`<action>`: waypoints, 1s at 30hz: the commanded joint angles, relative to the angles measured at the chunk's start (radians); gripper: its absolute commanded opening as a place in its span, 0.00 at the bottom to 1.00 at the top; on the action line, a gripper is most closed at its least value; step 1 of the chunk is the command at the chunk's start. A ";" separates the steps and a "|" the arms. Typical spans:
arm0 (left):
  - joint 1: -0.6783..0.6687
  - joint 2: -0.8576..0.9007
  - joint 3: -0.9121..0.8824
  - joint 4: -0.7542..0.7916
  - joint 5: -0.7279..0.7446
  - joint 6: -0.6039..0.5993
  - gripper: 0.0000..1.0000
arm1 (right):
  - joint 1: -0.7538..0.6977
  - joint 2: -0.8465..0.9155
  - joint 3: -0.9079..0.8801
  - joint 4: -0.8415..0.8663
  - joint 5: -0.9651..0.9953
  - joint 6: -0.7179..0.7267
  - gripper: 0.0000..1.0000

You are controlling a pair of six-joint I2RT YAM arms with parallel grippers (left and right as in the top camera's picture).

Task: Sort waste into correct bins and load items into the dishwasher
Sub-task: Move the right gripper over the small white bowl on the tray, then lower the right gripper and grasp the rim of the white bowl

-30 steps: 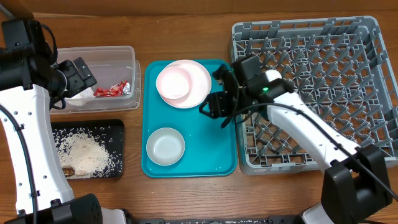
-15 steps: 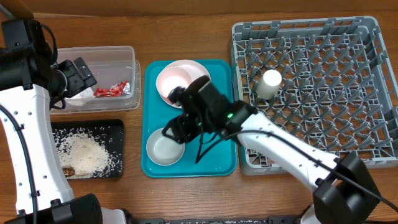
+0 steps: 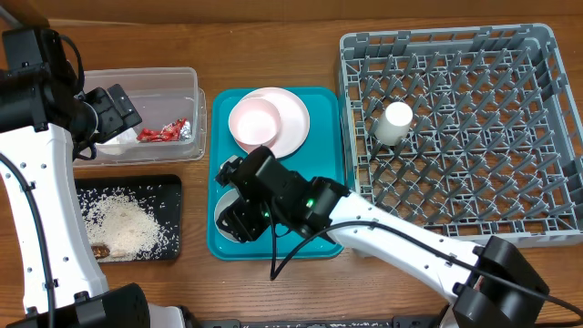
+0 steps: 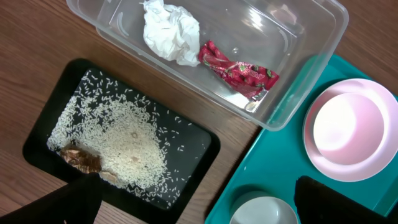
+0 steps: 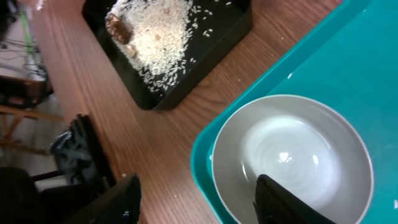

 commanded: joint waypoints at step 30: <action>0.005 0.005 0.000 0.001 0.007 -0.014 1.00 | 0.029 0.143 -0.004 -0.050 0.287 0.001 0.59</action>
